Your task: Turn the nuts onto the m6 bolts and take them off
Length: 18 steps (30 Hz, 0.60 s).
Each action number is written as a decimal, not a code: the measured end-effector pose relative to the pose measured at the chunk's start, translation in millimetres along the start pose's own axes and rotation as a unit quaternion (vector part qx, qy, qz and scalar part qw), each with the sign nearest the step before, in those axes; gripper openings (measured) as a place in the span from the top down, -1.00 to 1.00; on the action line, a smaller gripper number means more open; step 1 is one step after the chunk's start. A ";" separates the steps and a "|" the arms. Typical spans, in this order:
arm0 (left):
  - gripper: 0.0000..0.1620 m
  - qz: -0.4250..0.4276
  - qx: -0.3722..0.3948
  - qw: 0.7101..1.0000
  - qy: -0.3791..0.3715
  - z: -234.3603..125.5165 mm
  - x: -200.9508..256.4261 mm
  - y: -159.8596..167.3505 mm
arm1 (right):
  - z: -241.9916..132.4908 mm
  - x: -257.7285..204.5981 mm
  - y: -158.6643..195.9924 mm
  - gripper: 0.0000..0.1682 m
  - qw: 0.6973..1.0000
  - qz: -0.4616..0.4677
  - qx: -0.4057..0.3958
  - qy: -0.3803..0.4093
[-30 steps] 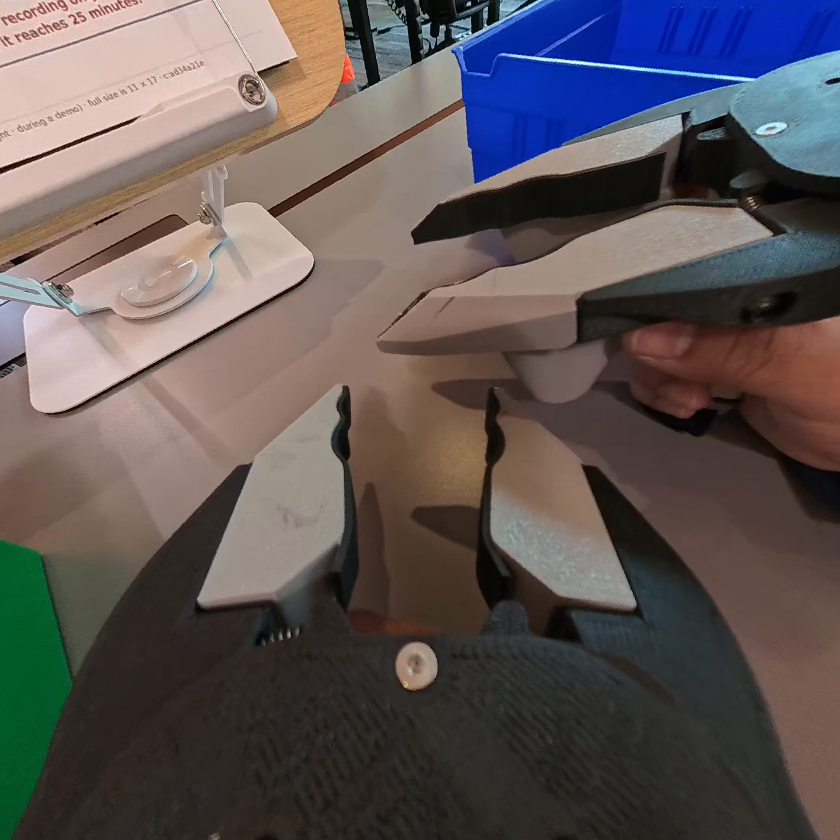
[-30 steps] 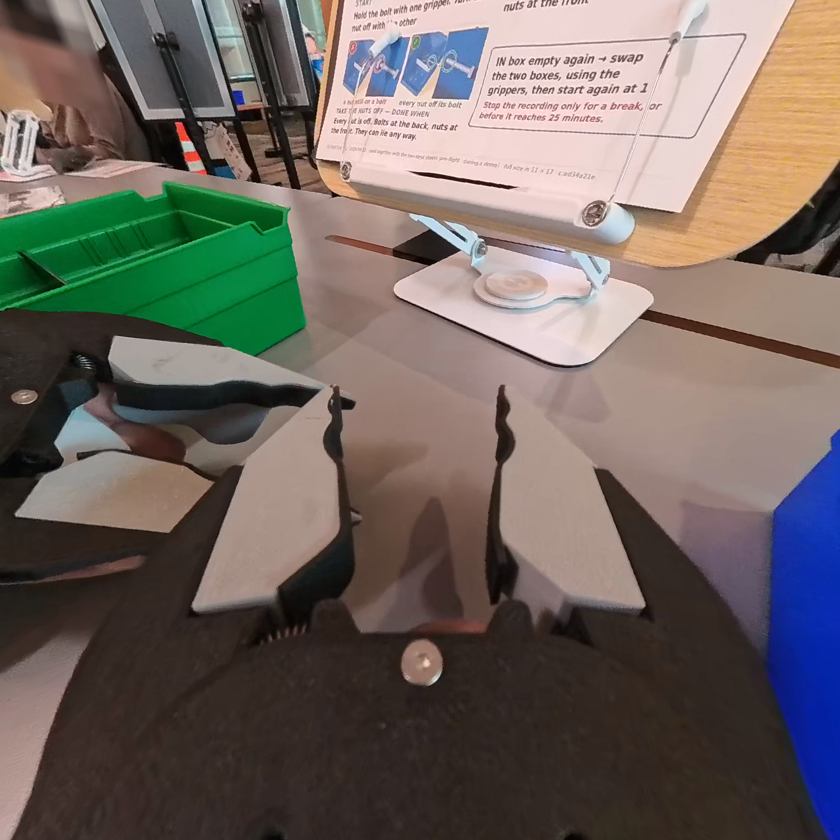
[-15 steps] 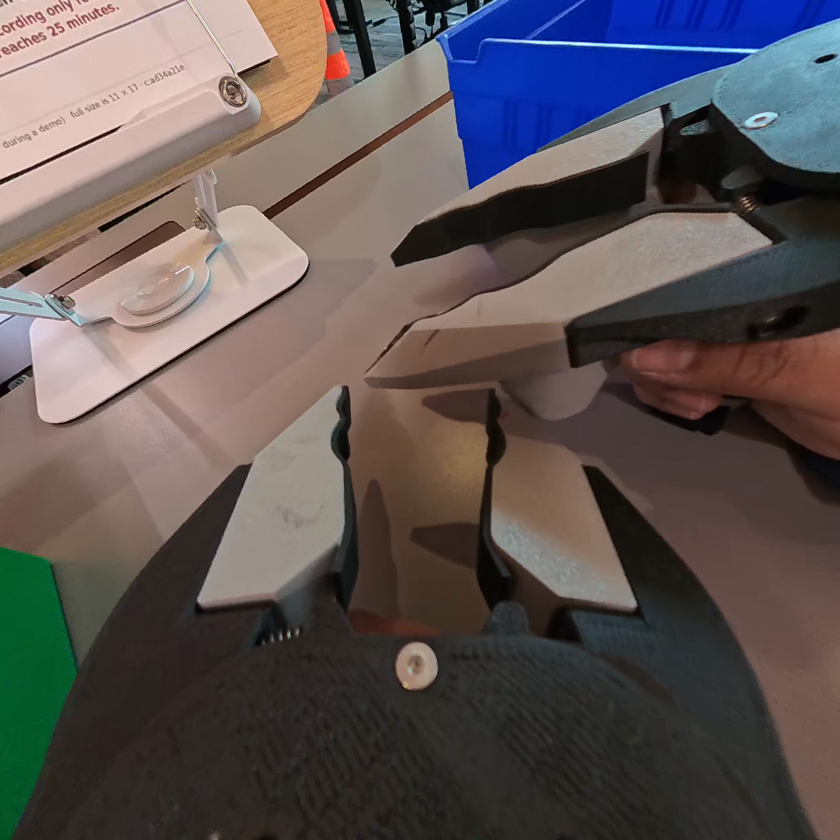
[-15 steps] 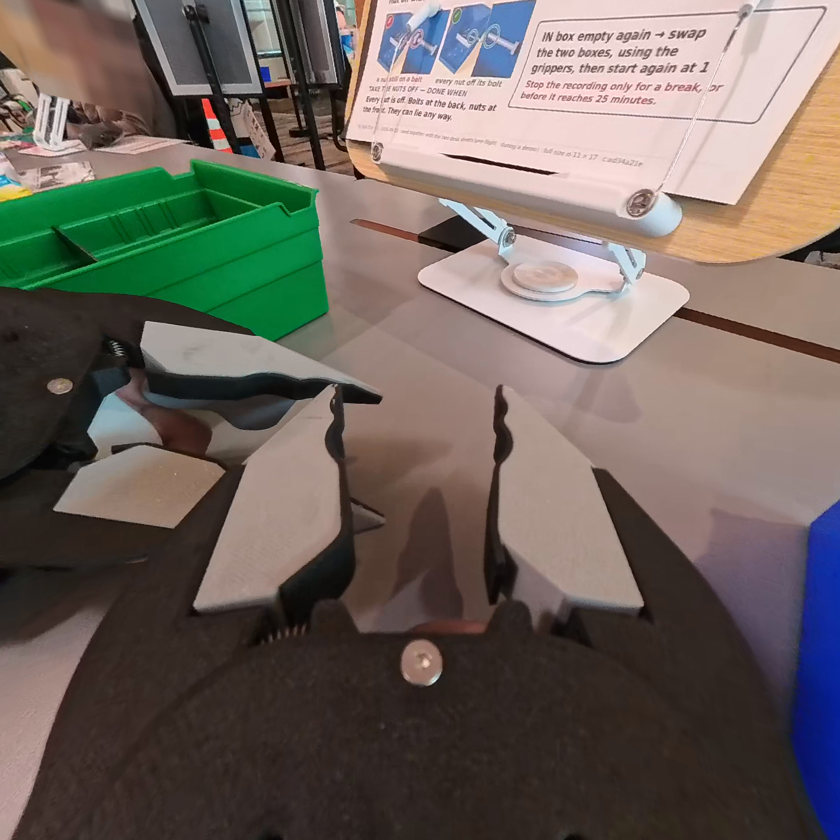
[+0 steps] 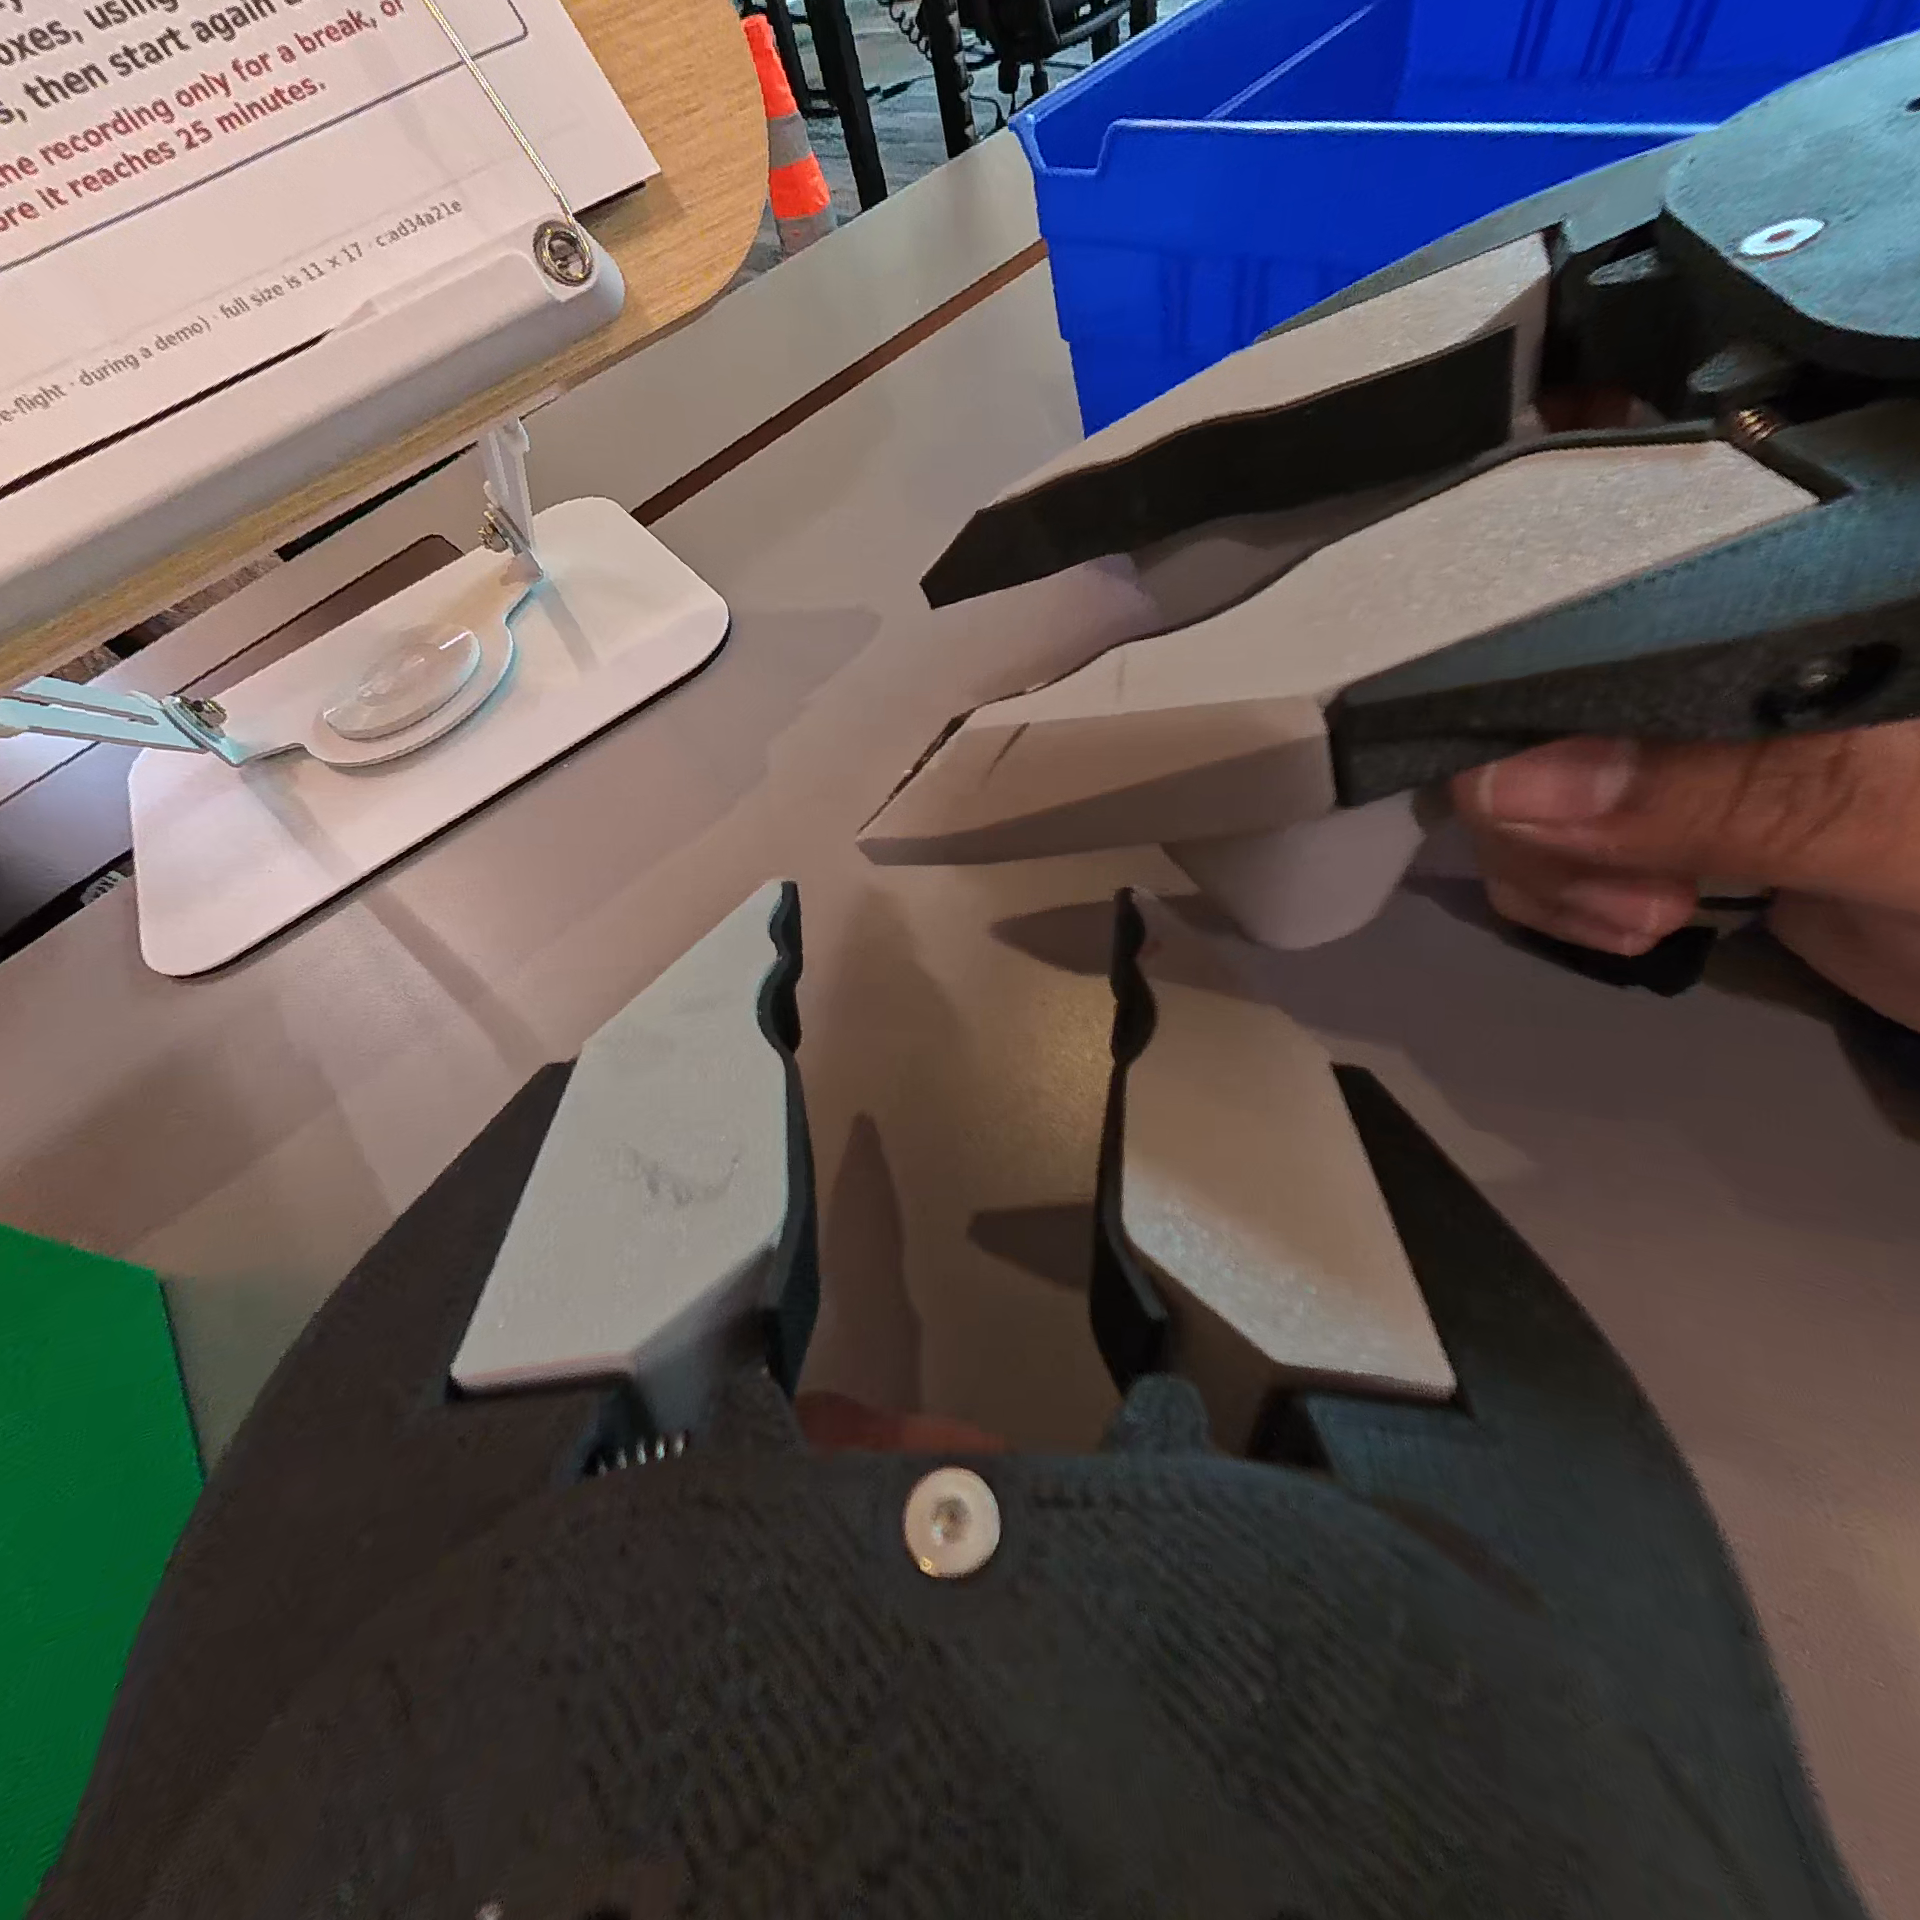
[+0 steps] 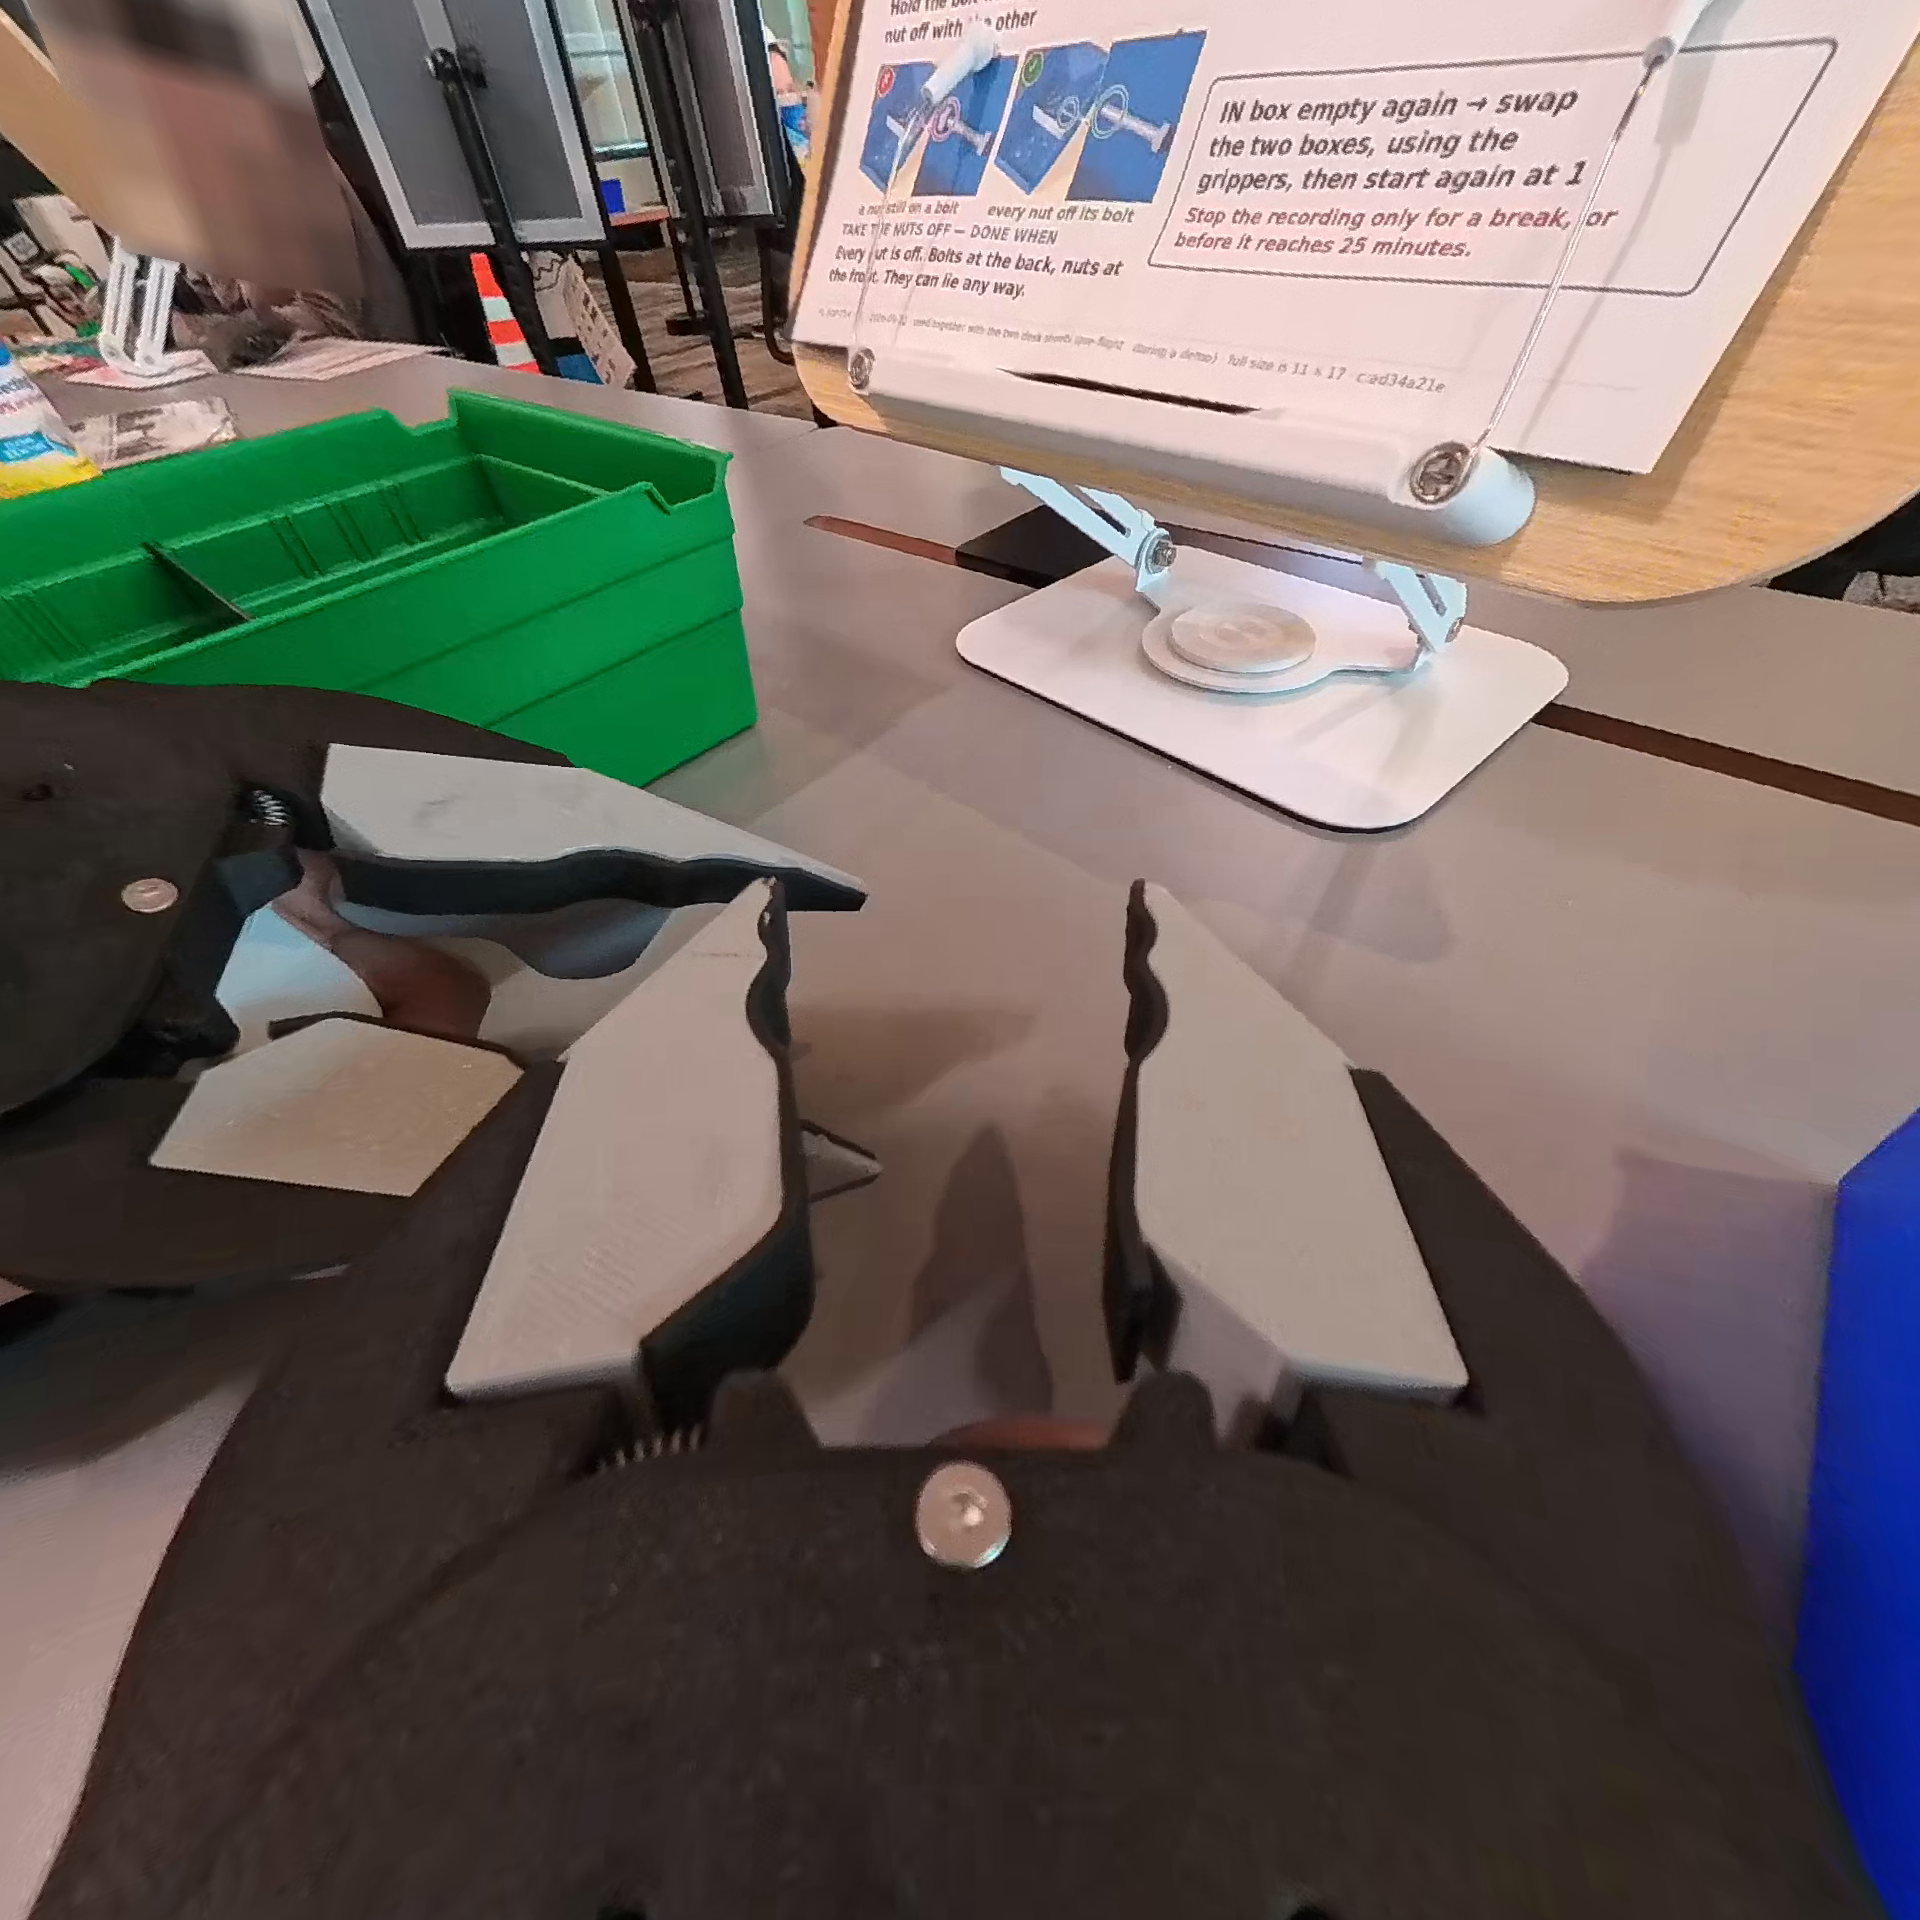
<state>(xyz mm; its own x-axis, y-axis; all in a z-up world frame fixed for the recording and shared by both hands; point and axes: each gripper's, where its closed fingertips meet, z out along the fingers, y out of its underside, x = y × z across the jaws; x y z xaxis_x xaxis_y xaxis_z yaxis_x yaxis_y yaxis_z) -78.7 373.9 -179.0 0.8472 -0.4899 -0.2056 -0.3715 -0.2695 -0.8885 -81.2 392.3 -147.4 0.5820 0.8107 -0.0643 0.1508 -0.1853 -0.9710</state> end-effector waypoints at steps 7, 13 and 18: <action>0.29 -0.013 0.014 1.000 -0.014 -3.1 -6.0 -3.2 | -4.3 -2.2 -3.4 0.26 1.000 0.004 0.006 -0.005; 0.30 -0.018 0.042 0.998 -0.041 -8.0 -15.0 -10.9 | -7.2 -4.5 -6.3 0.27 1.000 0.010 0.010 -0.012; 0.28 -0.017 0.069 0.996 -0.056 -19.7 -19.1 -25.0 | -9.0 -13.9 -10.1 0.28 0.999 0.008 0.023 -0.028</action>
<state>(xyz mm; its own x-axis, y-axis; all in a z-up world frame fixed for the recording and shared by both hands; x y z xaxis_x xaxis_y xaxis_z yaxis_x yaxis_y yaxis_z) -93.0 373.7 -144.8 0.8982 -0.3854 -0.2116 -0.2923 -0.1638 -0.9422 -83.6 377.9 -134.6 0.5386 0.8376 -0.0911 0.1044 -0.1736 -0.9793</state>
